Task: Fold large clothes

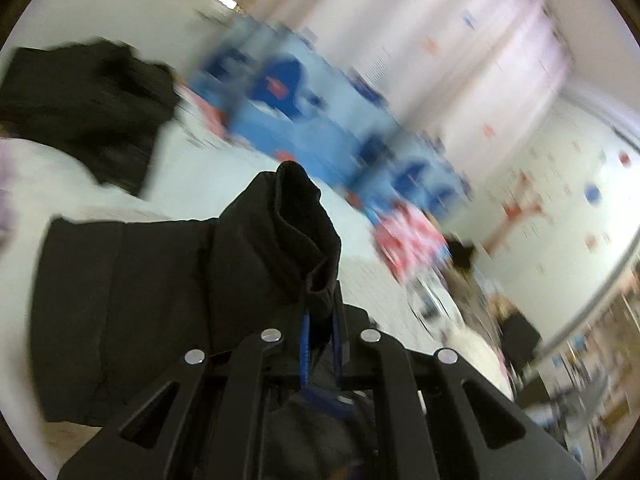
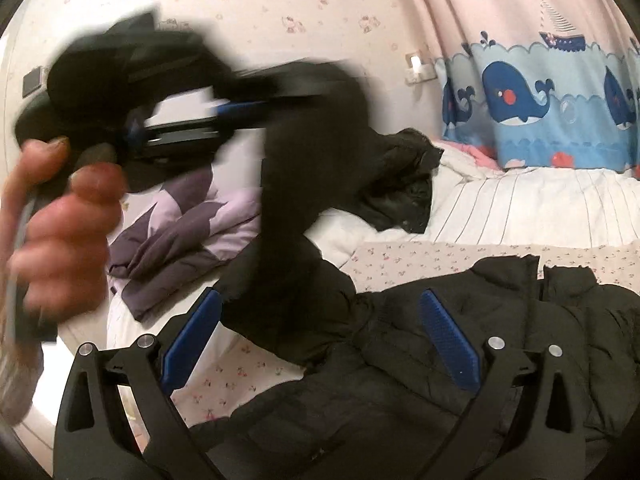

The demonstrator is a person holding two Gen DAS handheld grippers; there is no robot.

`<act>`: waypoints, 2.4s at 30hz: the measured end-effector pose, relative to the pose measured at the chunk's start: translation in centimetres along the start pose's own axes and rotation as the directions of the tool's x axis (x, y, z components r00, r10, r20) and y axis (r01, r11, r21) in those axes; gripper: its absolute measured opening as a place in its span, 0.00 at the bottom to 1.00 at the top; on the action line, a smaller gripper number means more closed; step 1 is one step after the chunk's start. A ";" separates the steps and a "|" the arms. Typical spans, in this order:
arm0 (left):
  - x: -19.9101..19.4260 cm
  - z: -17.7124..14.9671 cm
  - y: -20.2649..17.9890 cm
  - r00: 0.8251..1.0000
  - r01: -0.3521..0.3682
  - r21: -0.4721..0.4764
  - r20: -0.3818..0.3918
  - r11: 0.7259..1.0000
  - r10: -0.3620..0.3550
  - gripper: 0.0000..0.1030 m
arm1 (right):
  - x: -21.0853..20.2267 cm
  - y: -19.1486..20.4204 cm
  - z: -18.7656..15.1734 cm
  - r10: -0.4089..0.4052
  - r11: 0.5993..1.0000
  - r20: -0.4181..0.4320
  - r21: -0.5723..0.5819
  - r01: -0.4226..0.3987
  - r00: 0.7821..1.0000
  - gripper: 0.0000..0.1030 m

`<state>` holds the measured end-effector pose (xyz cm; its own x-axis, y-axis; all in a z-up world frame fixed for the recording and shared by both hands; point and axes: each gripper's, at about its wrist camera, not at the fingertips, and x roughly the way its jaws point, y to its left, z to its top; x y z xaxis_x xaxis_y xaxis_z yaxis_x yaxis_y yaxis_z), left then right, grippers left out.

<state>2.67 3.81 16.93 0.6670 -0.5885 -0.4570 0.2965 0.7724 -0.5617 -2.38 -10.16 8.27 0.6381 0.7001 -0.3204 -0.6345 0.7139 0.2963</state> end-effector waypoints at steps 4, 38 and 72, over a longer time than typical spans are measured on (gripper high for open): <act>3.7 -1.1 -4.3 0.992 0.075 0.084 -0.110 0.994 -0.066 0.09 | -1.1 -6.0 0.1 -0.050 0.964 0.042 0.264 0.037 0.998 0.93; -2.1 -10.7 14.0 0.964 -0.267 -0.322 -0.096 0.909 0.249 0.80 | -7.6 -17.6 -1.2 -0.232 0.857 0.093 0.489 0.159 0.968 0.09; 7.4 -11.0 19.4 0.933 -0.359 -0.358 -0.126 0.862 0.336 0.91 | -12.4 -29.2 -4.2 -0.456 0.704 -0.051 0.590 0.395 0.889 0.09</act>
<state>5.86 11.78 -4.94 0.6357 -0.3202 -0.7024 -0.2281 0.7914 -0.5672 6.37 -39.71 -0.22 0.8337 0.2963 -0.4660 0.0624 0.7879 0.6127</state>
